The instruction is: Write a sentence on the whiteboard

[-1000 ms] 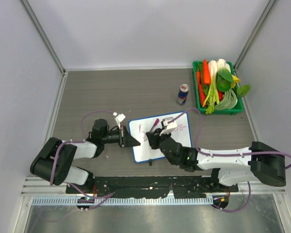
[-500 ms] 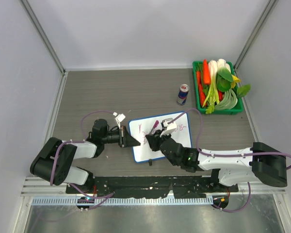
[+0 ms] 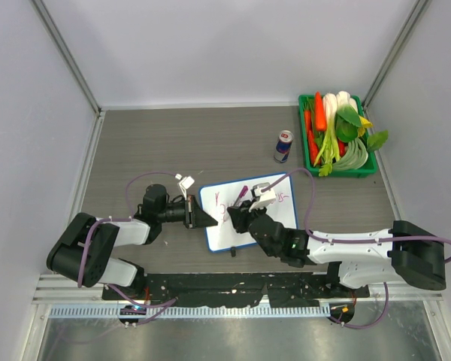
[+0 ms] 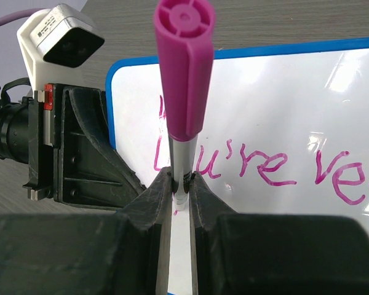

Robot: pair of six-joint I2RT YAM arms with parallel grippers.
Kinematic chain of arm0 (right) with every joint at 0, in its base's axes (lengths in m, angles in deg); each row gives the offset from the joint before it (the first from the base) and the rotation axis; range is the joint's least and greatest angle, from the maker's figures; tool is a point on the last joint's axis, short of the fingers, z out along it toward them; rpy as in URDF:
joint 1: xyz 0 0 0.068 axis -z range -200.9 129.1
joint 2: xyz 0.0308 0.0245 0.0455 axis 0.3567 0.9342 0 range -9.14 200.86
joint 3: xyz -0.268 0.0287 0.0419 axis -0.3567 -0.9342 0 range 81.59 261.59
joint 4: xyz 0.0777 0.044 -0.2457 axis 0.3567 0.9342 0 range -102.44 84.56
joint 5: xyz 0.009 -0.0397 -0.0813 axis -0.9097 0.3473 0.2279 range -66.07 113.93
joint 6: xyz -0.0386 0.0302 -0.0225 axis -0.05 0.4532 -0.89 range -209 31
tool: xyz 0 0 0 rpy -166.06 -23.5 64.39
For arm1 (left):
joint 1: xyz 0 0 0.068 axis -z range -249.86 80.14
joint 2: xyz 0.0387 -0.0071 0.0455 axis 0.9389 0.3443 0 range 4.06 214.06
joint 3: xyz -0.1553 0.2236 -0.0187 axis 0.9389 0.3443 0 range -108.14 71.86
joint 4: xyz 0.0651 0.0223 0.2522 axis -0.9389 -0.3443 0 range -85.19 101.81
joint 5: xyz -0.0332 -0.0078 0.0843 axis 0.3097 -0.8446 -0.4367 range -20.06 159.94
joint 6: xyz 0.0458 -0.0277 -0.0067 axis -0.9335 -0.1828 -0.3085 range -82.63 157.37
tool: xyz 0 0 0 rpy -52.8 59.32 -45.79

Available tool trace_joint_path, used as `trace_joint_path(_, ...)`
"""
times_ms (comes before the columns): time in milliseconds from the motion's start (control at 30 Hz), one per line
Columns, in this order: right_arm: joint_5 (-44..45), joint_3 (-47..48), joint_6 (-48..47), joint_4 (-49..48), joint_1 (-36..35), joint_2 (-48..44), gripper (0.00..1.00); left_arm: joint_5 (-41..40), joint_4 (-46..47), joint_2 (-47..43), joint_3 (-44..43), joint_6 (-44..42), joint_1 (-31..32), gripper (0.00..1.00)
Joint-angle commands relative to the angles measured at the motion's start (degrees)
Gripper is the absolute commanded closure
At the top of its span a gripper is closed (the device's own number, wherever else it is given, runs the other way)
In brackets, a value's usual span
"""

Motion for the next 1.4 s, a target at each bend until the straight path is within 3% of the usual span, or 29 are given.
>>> trace_joint_path(0, 2.92, 1.07, -0.84, -2.44, -0.37, -1.14, 0.99, -4.03, -4.2, 1.14, 0.17, -0.62, -0.07, 1.0)
trace_joint_path(700, 6.0, 0.63, -0.41, -1.48, -0.28, -1.66, 0.99, -4.12, -4.29, 0.88, 0.26, -0.62, -0.07, 1.0)
trace_joint_path(1367, 1.43, -1.83, 2.32, 2.39, -0.28, -2.89, 0.99, -4.12, -4.2, 1.05, 0.26, -0.62, 0.02, 1.0)
